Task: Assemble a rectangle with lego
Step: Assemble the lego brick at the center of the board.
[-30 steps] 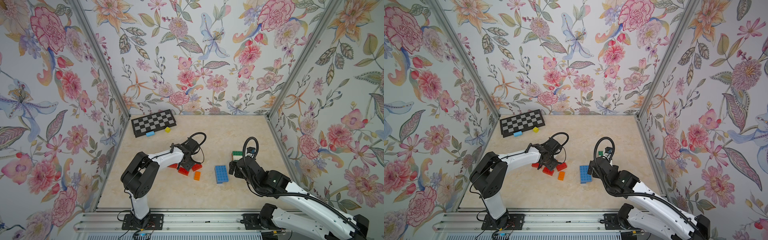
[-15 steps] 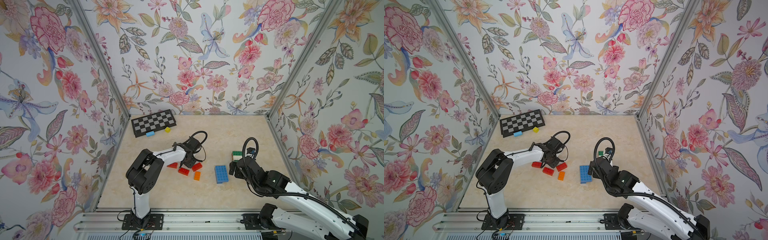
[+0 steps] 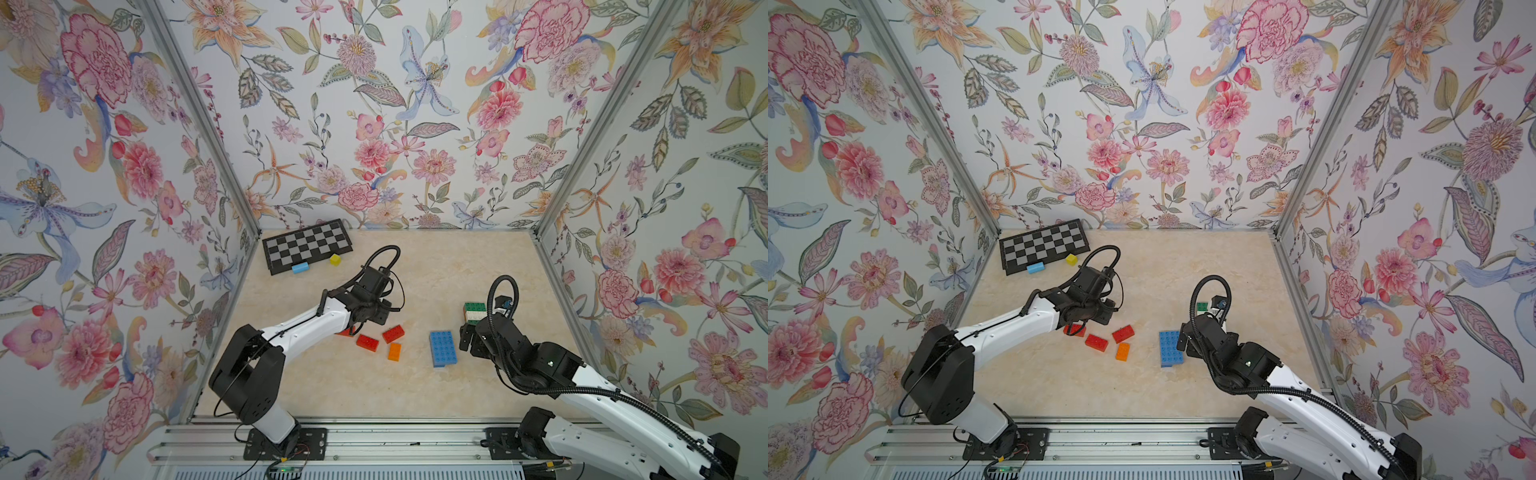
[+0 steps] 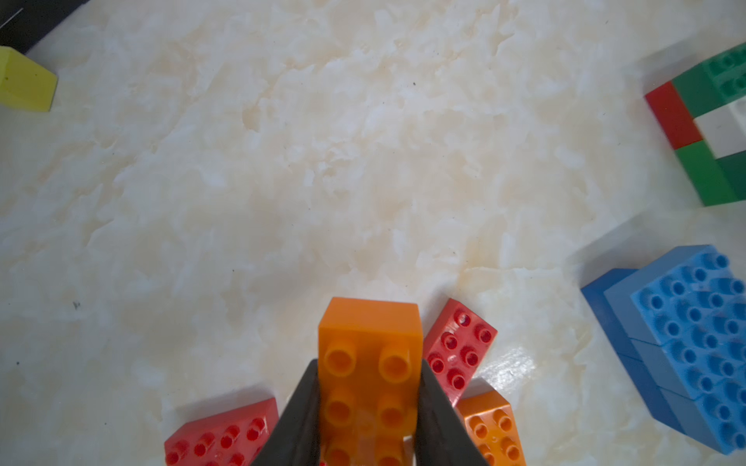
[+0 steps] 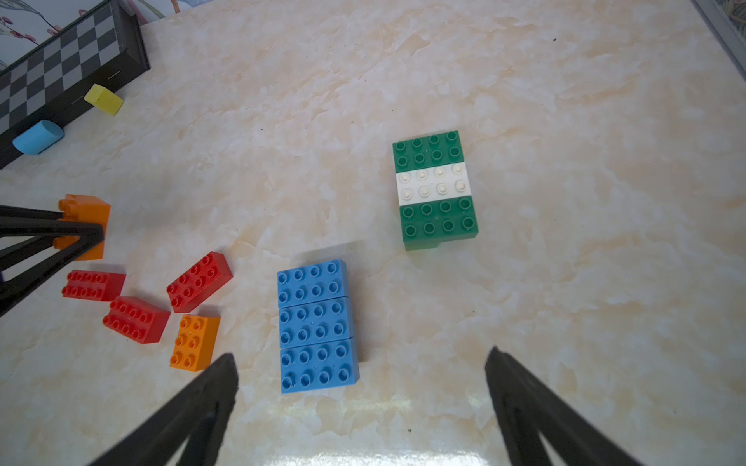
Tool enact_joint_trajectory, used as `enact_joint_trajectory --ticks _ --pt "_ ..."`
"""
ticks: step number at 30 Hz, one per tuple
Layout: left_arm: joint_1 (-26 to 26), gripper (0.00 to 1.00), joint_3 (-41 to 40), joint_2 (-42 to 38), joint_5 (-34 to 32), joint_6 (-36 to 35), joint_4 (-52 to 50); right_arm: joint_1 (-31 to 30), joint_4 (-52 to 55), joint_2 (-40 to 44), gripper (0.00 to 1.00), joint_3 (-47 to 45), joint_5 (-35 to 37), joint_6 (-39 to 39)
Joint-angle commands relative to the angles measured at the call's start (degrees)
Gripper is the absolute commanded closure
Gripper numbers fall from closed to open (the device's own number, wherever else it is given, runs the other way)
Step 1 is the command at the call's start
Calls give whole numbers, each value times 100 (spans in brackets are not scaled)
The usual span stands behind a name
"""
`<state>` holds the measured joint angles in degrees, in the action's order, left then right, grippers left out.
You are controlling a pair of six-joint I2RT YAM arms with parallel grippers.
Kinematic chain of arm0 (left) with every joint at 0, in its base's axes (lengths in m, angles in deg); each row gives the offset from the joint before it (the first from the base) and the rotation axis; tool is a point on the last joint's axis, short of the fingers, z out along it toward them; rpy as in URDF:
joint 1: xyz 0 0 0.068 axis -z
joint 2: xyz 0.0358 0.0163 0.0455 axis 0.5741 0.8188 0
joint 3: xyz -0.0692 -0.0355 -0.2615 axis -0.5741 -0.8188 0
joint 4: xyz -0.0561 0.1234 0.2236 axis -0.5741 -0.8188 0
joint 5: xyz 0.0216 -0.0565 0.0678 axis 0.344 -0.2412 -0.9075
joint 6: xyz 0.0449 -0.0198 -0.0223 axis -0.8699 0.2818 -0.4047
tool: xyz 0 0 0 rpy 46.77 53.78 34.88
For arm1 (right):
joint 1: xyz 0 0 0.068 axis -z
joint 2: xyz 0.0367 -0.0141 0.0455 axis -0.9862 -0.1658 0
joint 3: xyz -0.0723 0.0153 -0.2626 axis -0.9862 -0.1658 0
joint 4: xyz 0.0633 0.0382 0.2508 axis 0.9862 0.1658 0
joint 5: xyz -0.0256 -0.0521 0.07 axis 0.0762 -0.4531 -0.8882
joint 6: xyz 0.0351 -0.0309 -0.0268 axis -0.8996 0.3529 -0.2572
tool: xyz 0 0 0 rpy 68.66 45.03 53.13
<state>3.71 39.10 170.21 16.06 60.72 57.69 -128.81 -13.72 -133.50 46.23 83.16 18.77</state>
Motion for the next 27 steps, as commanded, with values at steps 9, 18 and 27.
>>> enact_joint_trajectory --ticks 9,18,27 --pt "1633 80 -1286 -681 -133 2739 170 53 163 -152 0 -11 -124 80" --pt "2108 79 -1529 -150 44 3038 120 84 172 -190 0 -54 -92 79" --pt "2107 78 -1354 396 6 2944 2 172 168 -100 0 -110 -66 108"
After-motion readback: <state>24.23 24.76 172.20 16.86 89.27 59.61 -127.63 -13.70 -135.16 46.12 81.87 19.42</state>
